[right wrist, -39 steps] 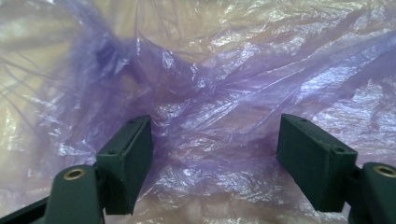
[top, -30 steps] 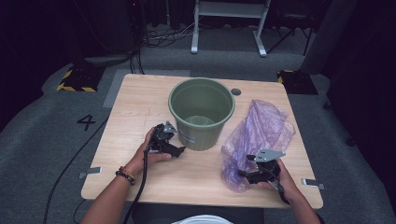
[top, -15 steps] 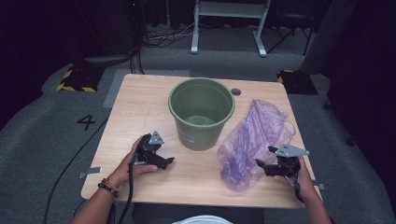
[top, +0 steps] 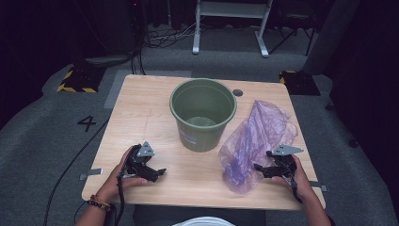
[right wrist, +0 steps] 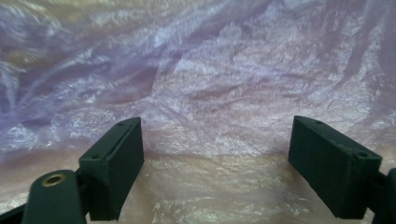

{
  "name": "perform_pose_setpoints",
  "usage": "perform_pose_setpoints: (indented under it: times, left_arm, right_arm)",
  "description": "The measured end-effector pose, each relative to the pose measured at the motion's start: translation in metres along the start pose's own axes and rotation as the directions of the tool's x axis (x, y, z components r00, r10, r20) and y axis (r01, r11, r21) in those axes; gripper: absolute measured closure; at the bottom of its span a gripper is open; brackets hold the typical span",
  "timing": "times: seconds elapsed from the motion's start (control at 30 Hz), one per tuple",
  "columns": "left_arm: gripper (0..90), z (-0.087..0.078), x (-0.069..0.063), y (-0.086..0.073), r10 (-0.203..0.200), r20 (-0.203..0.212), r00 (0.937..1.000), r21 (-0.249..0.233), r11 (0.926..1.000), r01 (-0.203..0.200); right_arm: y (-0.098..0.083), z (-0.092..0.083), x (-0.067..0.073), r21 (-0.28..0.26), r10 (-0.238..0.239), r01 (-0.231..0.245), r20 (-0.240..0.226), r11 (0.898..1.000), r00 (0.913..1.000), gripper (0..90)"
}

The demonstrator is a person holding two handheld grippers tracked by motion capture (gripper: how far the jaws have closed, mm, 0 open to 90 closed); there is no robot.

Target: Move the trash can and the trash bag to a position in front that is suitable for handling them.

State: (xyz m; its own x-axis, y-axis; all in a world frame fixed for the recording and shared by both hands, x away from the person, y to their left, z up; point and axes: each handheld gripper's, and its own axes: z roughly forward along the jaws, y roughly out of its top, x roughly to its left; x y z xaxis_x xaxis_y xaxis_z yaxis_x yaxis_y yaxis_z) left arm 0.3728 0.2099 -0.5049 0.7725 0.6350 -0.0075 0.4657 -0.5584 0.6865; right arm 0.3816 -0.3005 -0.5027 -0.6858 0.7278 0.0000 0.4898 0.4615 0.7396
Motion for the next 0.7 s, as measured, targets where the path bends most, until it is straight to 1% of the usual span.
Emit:
perform_pose_setpoints:
  times: [0.13, 0.17, 0.2, 0.23, 0.27, 0.3, 0.33, 0.37, 0.4, 0.53, 0.57, 0.6, 0.63, 0.7]
  left_arm:
    - [0.3, 0.001, 0.001, 0.001, 0.009, 0.009, 0.9999, 0.002, 1.0, -0.009]
    - [0.1, 0.002, 0.001, 0.002, 0.009, 0.012, 0.9999, 0.001, 1.0, -0.009]
    - [0.1, 0.002, 0.001, 0.002, 0.009, 0.012, 0.9999, 0.001, 1.0, -0.009]
    - [0.1, 0.002, 0.001, 0.002, 0.01, 0.012, 0.9999, 0.001, 0.9999, -0.01]
    - [0.2, 0.002, 0.001, 0.002, 0.01, 0.012, 0.9999, 0.001, 0.9999, -0.01]
    - [0.1, 0.002, 0.001, 0.002, 0.009, 0.012, 0.9999, 0.001, 1.0, -0.009]
    - [0.2, 0.002, 0.001, 0.002, 0.008, 0.013, 0.9999, 0.001, 1.0, -0.008]
    - [0.2, 0.003, 0.001, 0.002, 0.009, 0.014, 0.9999, 0.0, 1.0, -0.009]
    - [0.2, 0.003, 0.001, 0.003, 0.008, 0.013, 0.9999, 0.0, 1.0, -0.008]
    - [0.2, 0.003, 0.002, 0.003, 0.008, 0.014, 0.9999, 0.002, 1.0, -0.008]
    - [0.2, 0.003, 0.002, 0.004, 0.011, 0.014, 0.9999, 0.001, 0.9999, -0.011]
    - [0.2, 0.003, 0.002, 0.004, 0.01, 0.014, 0.9998, 0.002, 0.9999, -0.01]
    - [0.2, 0.003, 0.002, 0.004, 0.01, 0.014, 0.9998, 0.002, 0.9999, -0.01]
    - [0.2, 0.003, 0.002, 0.004, 0.012, 0.015, 0.9998, 0.002, 0.9999, -0.012]
  right_arm:
    - [0.0, 0.0, 0.001, 0.001, -0.005, 0.005, 0.0, 1.0, 1.0, 18.5]
    - [0.0, 0.0, 0.002, -0.002, -0.002, 0.002, -0.001, 1.0, 1.0, 21.5]
    - [0.0, 0.0, 0.002, -0.002, -0.002, 0.002, -0.001, 1.0, 1.0, 21.5]
    - [0.0, 0.0, 0.003, -0.006, -0.007, 0.007, -0.005, 1.0, 1.0, 23.9]
    - [0.0, -0.001, 0.004, -0.011, -0.01, 0.01, -0.011, 1.0, 0.9999, 28.5]
    - [0.0, -0.001, 0.005, -0.018, -0.02, 0.02, -0.018, 1.0, 0.9996, 35.6]
    - [0.0, -0.001, 0.007, -0.028, -0.032, 0.031, -0.032, 0.999, 0.999, 43.1]
    - [0.001, -0.001, 0.009, -0.037, -0.041, 0.04, -0.045, 0.999, 0.9981, 52.9]
    - [0.001, -0.001, 0.009, -0.037, -0.041, 0.04, -0.045, 0.999, 0.9981, 52.9]
    - [0.003, 0.001, 0.013, -0.043, -0.048, 0.046, -0.062, 0.998, 0.9969, 69.9]
    - [0.004, 0.003, 0.015, -0.048, -0.049, 0.046, -0.064, 0.998, 0.9967, 76.4]
    - [0.005, 0.003, 0.015, -0.047, -0.047, 0.044, -0.061, 0.998, 0.997, 78.4]
    - [0.005, 0.003, 0.015, -0.047, -0.047, 0.044, -0.061, 0.998, 0.997, 78.4]
    - [0.006, 0.004, 0.016, -0.047, -0.05, 0.048, -0.054, 0.998, 0.9973, 82.7]
